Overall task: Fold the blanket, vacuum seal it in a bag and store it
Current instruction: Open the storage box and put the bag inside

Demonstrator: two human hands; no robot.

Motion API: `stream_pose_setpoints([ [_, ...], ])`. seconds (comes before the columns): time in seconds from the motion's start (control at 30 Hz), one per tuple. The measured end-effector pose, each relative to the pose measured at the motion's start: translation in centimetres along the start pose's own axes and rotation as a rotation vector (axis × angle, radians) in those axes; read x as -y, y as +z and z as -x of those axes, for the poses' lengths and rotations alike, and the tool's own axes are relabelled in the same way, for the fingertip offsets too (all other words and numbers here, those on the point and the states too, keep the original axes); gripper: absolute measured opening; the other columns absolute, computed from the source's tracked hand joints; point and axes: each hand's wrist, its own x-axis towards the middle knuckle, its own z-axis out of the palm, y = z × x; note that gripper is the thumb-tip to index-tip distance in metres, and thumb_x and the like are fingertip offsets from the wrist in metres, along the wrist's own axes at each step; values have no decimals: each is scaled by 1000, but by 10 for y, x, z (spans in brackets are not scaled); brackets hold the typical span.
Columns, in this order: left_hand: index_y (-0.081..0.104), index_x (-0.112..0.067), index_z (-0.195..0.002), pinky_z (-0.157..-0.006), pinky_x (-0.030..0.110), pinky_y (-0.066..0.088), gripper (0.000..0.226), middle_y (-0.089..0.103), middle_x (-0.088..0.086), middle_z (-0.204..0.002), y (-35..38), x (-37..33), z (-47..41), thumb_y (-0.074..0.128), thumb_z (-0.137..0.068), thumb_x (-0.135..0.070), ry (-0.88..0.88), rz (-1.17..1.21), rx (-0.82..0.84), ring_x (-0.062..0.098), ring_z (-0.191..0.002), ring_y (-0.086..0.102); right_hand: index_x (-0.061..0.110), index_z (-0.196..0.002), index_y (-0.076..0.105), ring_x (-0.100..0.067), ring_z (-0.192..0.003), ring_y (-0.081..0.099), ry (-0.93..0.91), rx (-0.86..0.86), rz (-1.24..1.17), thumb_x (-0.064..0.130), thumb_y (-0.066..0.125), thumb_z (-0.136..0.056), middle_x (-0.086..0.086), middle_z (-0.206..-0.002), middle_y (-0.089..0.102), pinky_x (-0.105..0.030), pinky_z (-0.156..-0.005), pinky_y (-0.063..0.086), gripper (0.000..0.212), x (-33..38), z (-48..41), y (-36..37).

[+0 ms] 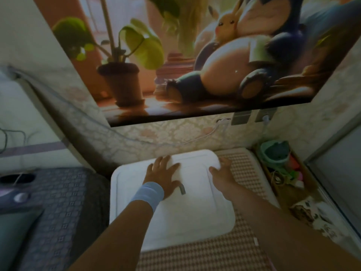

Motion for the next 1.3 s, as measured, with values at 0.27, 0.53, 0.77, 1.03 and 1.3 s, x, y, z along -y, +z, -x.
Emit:
stream_pose_setpoints([
  [0.27,-1,-47,-149,-118,48,8,84,-17,-9,-159,90,8,-17,49,-85,-68,-6,153,285,24,-148,-9,21,-158,2,-30,-149,19,-153,44,519,30,71,-89,-10,-163,13,-41,-119,21,98,-45,-37,38],
  [0.53,-10,-45,-149,-116,53,0,94,-24,-5,-158,121,5,-44,47,-80,-74,5,31,262,27,-146,-19,34,-157,-7,-22,-151,-15,-248,301,908,47,51,-98,11,-158,-34,-60,-120,5,84,-93,-55,43],
  [0.77,-14,-45,-148,-116,55,6,105,-33,3,-155,133,-12,-59,52,-73,-79,61,-4,318,28,-145,-23,52,-151,0,-19,-153,-2,-248,360,626,32,45,-102,12,-164,-17,-41,-123,6,70,-134,-54,11],
  [1.03,4,-48,-148,-117,53,13,119,-16,-3,-159,124,-14,-74,75,-56,-71,-28,83,284,25,-147,-11,19,-157,15,-26,-141,36,14,271,376,25,79,-81,-3,-156,34,-41,-115,33,99,-104,-76,14],
  [1.3,3,-48,-148,-116,54,17,122,-14,-4,-159,123,-16,-75,75,-52,-73,-63,64,297,25,-147,-9,17,-158,12,-26,-145,27,-194,-40,686,9,60,-88,-5,-161,22,-34,-118,24,86,-100,-41,40],
])
